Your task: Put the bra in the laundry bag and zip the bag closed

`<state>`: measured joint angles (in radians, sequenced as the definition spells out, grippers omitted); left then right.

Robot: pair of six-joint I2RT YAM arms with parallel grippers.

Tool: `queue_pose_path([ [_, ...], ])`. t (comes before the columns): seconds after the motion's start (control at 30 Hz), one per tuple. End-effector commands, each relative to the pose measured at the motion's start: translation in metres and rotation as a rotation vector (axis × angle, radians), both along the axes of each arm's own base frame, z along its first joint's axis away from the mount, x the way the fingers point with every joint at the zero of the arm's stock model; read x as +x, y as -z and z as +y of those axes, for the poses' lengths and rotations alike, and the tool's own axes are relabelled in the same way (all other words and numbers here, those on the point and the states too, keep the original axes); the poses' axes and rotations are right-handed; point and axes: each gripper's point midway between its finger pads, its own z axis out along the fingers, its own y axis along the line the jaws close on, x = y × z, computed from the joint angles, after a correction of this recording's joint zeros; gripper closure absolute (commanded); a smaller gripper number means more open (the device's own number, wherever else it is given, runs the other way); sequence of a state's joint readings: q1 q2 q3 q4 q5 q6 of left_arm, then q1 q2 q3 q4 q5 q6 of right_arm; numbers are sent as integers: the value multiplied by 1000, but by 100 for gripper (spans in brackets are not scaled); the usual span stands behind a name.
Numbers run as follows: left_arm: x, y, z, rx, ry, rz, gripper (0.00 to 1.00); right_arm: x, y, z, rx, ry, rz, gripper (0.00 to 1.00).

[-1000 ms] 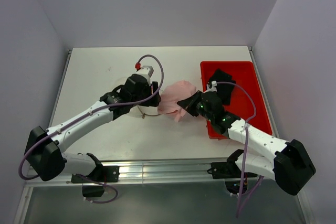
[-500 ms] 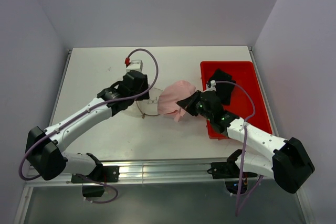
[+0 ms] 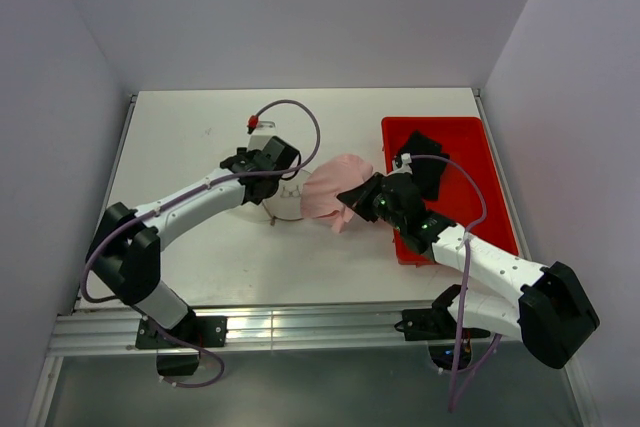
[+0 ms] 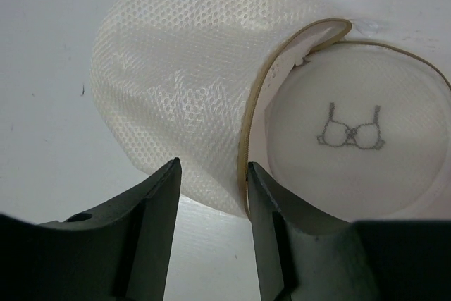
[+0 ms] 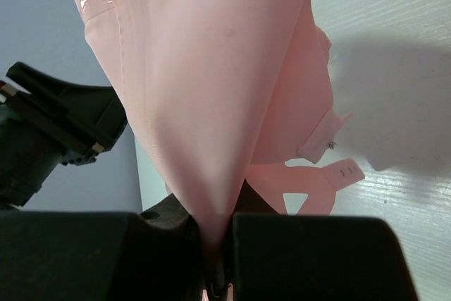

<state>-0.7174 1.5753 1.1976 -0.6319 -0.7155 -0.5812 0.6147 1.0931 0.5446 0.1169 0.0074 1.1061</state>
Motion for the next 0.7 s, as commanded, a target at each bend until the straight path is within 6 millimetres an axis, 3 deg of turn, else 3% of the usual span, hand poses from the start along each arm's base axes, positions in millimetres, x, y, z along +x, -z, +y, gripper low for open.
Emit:
queue_pose_path([
  [0.0, 15, -16, -3, 14, -30, -62, 52, 12, -32, 7, 38, 5, -67, 100],
  [0.4, 26, 6, -7, 66, -44, -39, 53, 16, -32, 11, 34, -7, -67, 100],
  [0.5, 27, 11, -6, 88, -48, -24, 67, 16, -29, 20, 50, -40, -57, 100],
  [0.53, 27, 10, -7, 83, -45, -24, 82, 16, -29, 23, 54, -54, -56, 100],
  [0.6, 25, 8, -11, 61, -31, -22, 95, 19, -25, 30, 54, -75, -49, 100],
  [0.67, 20, 3, -13, 37, -17, -25, 100, 23, -23, 38, 47, -111, -46, 100],
])
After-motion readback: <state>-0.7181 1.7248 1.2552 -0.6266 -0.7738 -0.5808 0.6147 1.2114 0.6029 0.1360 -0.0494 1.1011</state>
